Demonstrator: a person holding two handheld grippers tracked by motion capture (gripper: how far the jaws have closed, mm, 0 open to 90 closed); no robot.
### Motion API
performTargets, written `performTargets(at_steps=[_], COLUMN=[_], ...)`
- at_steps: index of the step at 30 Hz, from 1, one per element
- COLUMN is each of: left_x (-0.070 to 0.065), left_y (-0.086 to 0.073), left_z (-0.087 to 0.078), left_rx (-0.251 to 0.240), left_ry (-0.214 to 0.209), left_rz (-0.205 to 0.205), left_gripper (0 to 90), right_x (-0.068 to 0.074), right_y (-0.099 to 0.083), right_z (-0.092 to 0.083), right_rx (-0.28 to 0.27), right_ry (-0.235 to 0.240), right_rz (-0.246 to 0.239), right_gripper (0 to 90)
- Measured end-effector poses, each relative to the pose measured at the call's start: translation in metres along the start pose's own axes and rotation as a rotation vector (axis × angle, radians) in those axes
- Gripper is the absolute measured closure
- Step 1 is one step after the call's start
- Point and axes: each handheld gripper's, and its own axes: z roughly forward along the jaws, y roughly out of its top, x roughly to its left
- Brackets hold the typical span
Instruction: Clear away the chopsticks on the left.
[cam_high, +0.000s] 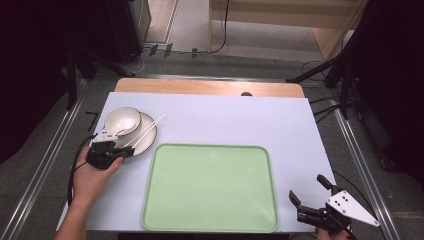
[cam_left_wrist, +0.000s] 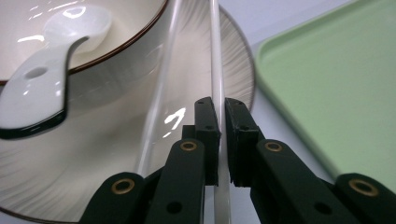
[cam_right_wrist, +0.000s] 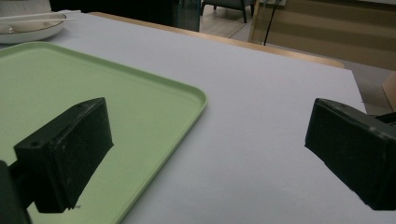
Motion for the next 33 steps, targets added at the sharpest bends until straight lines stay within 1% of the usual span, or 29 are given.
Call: performTargets(at_steps=[1, 2, 4, 6, 7, 8, 9, 10, 11, 12, 13, 14, 15, 16, 17, 18, 20, 21, 22, 24, 25, 27, 28, 30, 31, 33], left_x=[-0.007, -0.007, -0.014, -0.022, -0.032, -0.032, -0.038, -0.043, -0.048, -0.058, -0.063, -0.063, -0.073, -0.073, -0.084, -0.084, -0.095, -0.099, -0.107, -0.115, -0.115, -0.122, -0.127, -0.13, -0.131, -0.133], left_y=[0.002, 0.002, 0.004, 0.005, 0.005, 0.005, 0.004, 0.003, 0.002, -0.002, -0.004, -0.004, -0.007, -0.007, -0.01, -0.01, -0.014, -0.016, -0.022, -0.028, -0.028, -0.032, -0.035, -0.036, -0.037, -0.039], left_z=[-0.004, -0.004, -0.007, -0.01, -0.011, -0.011, -0.011, -0.012, -0.011, -0.011, -0.01, -0.01, -0.009, -0.009, -0.007, -0.007, -0.005, -0.004, 0.0, 0.005, 0.005, 0.011, 0.016, 0.019, 0.021, 0.025], left_rx=[-0.003, -0.003, -0.006, -0.014, -0.018, -0.018, -0.018, -0.015, -0.015, -0.024, -0.026, -0.026, -0.023, -0.023, -0.013, -0.013, 0.0, 0.009, 0.018, 0.036, 0.036, 0.057, 0.076, 0.081, 0.094, 0.105], left_ry=[-0.016, -0.016, -0.024, -0.04, -0.054, -0.054, -0.062, -0.065, -0.072, -0.087, -0.092, -0.092, -0.096, -0.096, -0.108, -0.108, -0.112, -0.119, -0.149, -0.152, -0.152, -0.157, -0.154, -0.153, -0.149, -0.121], left_rz=[0.002, 0.002, 0.004, 0.002, 0.006, 0.006, 0.012, 0.016, 0.012, 0.0, -0.002, -0.002, -0.002, -0.002, 0.0, 0.0, 0.016, 0.014, -0.007, -0.011, -0.011, -0.017, -0.019, -0.024, -0.019, -0.017], left_gripper=[85.7, 85.7, 85.7, 85.7, 85.8, 85.7, 85.7, 85.7, 85.7, 85.7, 85.7, 85.7, 85.7, 85.7, 85.7, 85.6, 85.6, 85.6, 85.6, 85.6, 85.6, 85.6, 85.6, 85.6, 85.5, 85.5], right_x=[-0.001, -0.001, 0.0, -0.001, -0.001, -0.001, -0.001, -0.001, 0.0, 0.0, 0.0, 0.0, 0.0, 0.0, 0.0, 0.0, 0.0, 0.0, 0.0, 0.001, 0.001, 0.001, 0.002, 0.002, 0.002, 0.002], right_y=[0.0, 0.0, 0.0, 0.0, 0.0, 0.0, 0.0, 0.0, 0.001, 0.001, 0.001, 0.001, 0.001, 0.001, 0.001, 0.001, 0.001, 0.001, 0.001, 0.001, 0.001, 0.001, 0.001, 0.001, 0.001, 0.001], right_z=[0.0, 0.0, -0.001, -0.002, -0.002, -0.002, -0.002, -0.002, -0.002, -0.002, -0.002, -0.002, -0.001, -0.001, -0.001, -0.001, -0.001, -0.001, -0.001, 0.0, 0.0, 0.0, 0.001, 0.001, 0.001, 0.001], right_rx=[-0.003, -0.003, -0.008, -0.009, -0.011, -0.011, -0.011, -0.011, -0.012, -0.011, -0.012, -0.012, -0.015, -0.015, -0.016, -0.016, -0.016, -0.016, -0.015, -0.012, -0.014, -0.015, -0.013, -0.012, -0.013, -0.014], right_ry=[0.001, 0.001, -0.003, -0.003, -0.003, -0.003, -0.002, -0.002, 0.001, 0.003, 0.004, 0.004, 0.01, 0.01, 0.013, 0.013, 0.011, 0.012, 0.012, 0.013, 0.014, 0.012, 0.013, 0.013, 0.014, 0.014], right_rz=[0.003, 0.003, 0.003, 0.002, 0.005, 0.005, 0.005, 0.005, 0.004, 0.002, 0.002, 0.002, 0.006, 0.006, 0.009, 0.009, 0.008, 0.007, 0.006, 0.007, 0.003, 0.002, 0.006, 0.004, 0.002, 0.003], right_gripper=[0.9, 0.9, 0.9, 0.9, 0.9, 0.9, 0.9, 0.9, 0.9, 0.9, 0.9, 0.9, 0.9, 0.9, 0.9, 0.9, 0.9, 0.9, 0.9, 0.9, 0.9, 0.9, 0.9, 0.9, 0.9, 0.9])
